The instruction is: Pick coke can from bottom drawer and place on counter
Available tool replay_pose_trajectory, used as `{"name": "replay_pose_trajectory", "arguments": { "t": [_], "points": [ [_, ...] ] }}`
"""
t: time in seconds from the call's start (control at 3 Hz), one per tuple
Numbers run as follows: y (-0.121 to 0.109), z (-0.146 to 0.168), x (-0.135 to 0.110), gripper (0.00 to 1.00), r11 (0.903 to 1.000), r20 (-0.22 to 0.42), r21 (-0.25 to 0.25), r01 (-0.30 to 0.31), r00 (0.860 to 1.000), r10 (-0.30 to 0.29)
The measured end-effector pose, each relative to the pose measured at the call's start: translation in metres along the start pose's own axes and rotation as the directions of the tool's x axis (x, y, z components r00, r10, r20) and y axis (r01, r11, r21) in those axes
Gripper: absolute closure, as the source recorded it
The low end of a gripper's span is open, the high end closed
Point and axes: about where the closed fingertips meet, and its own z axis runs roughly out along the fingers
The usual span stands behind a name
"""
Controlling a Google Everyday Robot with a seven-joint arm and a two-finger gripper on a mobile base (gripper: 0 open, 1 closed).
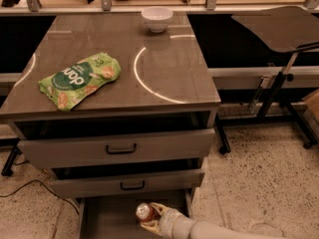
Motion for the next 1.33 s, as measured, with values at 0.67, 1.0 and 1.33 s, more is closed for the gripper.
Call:
{"name": "replay_pose_trajectory", "arguments": {
  "t": [0.67,1.0,1.33],
  "points": [
    [-0.011,-0.059,-0.068,1.00,0.9970,-0.101,0.019,0.075,0.992,-0.072],
    [-0.036,-0.077,-0.093,1.00,0.9873,-0.124,0.062,0.147,0.983,-0.138],
    [-0.040,-0.080,-0.095,1.00,0.9861,-0.127,0.068,0.152,0.982,-0.142]
  ]
}}
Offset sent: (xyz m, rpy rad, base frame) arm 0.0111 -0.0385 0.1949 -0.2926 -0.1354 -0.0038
